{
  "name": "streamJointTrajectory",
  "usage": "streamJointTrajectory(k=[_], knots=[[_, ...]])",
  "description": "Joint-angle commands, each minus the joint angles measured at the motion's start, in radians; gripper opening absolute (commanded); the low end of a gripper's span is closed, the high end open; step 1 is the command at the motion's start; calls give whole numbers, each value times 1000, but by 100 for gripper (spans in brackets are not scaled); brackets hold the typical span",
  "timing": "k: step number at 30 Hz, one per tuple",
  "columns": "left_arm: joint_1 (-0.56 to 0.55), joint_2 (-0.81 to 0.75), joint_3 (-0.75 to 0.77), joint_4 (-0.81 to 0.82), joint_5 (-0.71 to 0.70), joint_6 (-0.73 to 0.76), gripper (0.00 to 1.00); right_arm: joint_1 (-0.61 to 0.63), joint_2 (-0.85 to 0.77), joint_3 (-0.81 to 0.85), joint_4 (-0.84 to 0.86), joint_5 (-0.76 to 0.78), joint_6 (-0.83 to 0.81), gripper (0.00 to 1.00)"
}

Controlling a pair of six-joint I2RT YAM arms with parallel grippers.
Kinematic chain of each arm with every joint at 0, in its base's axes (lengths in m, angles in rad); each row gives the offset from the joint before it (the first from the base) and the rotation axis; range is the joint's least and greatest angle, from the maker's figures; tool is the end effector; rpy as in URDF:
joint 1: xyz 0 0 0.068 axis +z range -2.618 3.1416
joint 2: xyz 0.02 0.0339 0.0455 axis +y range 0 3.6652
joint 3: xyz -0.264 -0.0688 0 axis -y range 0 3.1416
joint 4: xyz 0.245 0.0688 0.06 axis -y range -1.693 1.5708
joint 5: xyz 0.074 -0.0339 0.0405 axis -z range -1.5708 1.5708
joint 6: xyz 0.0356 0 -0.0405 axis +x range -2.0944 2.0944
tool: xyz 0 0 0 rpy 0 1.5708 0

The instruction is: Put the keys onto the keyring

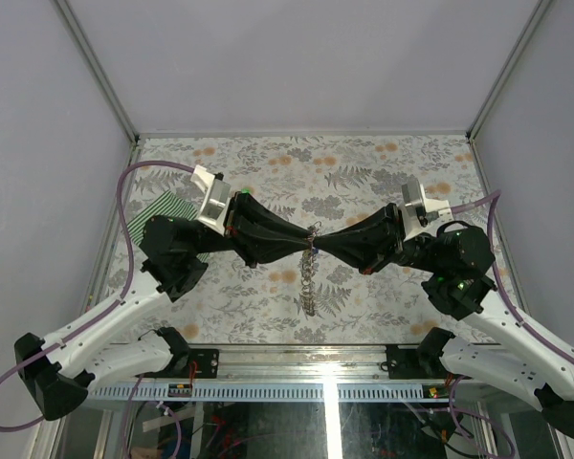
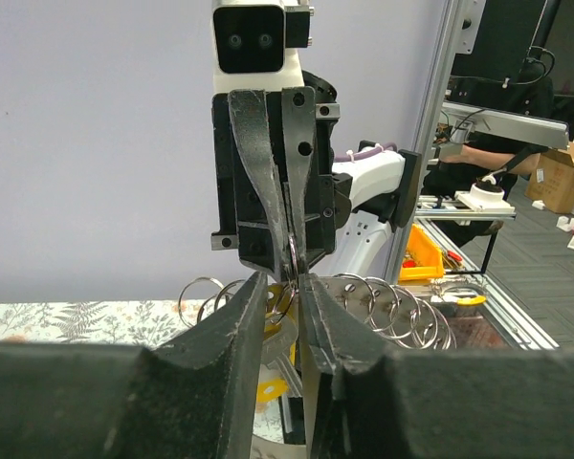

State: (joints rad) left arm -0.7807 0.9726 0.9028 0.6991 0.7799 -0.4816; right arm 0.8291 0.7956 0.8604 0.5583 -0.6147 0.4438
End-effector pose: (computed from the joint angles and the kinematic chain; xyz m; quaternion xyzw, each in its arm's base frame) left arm 0.1246 -0.1587 0.4329 0.3975 0.3643 -0.6256 0.5638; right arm 0.0926 0.1315 0.4380 -0.3475 0.3753 0.6151 0.6000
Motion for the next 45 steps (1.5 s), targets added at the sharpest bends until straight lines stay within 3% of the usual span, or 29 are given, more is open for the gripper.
streamJointTrajectory(k=[1, 6, 11, 17, 20, 23, 27, 32, 37, 45], knots=[[-12, 7, 18, 10, -10, 13, 20, 0, -10, 23, 99, 26, -7, 0], [-14, 5, 19, 10, -16, 14, 17, 1, -3, 20, 81, 27, -18, 0], [-15, 3, 23, -3, -23, 20, 0, 0, -2, 13, 64, 30, -35, 0], [-17, 2, 36, -65, -28, 51, 0, 0, -16, 15, 44, 39, -56, 0], [-16, -2, 59, -153, -41, 90, 0, 1, -30, 26, -6, 41, -94, 11], [-15, -13, 96, -268, -48, 152, 0, 1, -54, 56, -115, 47, -165, 26], [-15, -9, 183, -500, -40, 283, 0, 0, -82, 112, -296, 71, -270, 35], [-15, 62, 368, -921, -19, 491, 0, 0, -78, 200, -524, 91, -372, 36], [-16, 120, 491, -1199, -68, 630, 0, 1, -36, 273, -741, 157, -434, 36], [-17, 238, 706, -1568, -173, 800, 0, 1, 27, 290, -848, 140, -463, 37]])
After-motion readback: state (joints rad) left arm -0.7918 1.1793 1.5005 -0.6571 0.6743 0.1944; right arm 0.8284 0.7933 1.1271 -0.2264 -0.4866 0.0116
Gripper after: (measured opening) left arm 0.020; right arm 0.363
